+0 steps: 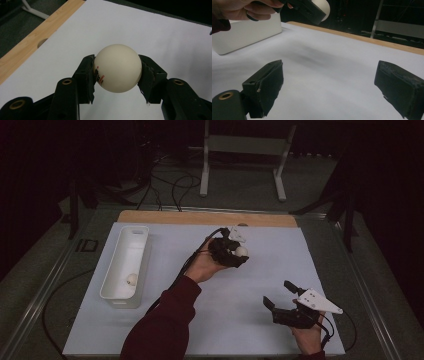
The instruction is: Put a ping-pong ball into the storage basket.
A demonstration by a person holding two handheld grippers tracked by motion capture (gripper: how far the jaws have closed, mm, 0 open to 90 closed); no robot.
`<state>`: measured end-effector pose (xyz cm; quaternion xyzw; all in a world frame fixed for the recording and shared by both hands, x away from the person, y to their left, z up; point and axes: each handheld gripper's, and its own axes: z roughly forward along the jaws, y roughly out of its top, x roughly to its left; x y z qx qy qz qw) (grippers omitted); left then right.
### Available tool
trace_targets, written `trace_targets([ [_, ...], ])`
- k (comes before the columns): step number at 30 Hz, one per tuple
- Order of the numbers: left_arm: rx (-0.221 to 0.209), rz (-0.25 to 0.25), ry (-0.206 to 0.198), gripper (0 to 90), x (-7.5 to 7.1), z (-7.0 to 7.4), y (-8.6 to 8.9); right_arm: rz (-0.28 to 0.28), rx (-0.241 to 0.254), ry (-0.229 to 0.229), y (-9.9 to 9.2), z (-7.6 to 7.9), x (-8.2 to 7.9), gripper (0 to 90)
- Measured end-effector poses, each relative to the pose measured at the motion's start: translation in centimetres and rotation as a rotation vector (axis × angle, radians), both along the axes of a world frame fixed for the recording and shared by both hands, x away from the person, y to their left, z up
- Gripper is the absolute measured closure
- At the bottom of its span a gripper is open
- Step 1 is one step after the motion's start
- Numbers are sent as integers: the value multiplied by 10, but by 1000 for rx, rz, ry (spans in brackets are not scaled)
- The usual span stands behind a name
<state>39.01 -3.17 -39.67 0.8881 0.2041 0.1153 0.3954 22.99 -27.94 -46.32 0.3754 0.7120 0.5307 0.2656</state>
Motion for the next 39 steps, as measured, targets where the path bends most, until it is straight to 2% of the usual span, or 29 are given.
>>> trace_targets([
  [14,-10,-13,-5,512,-3,9,12,1,2,-1,0,0,0,78],
  [39,10,-33,-30,512,-12,20,36,0,1,4,1,-1,0,78],
])
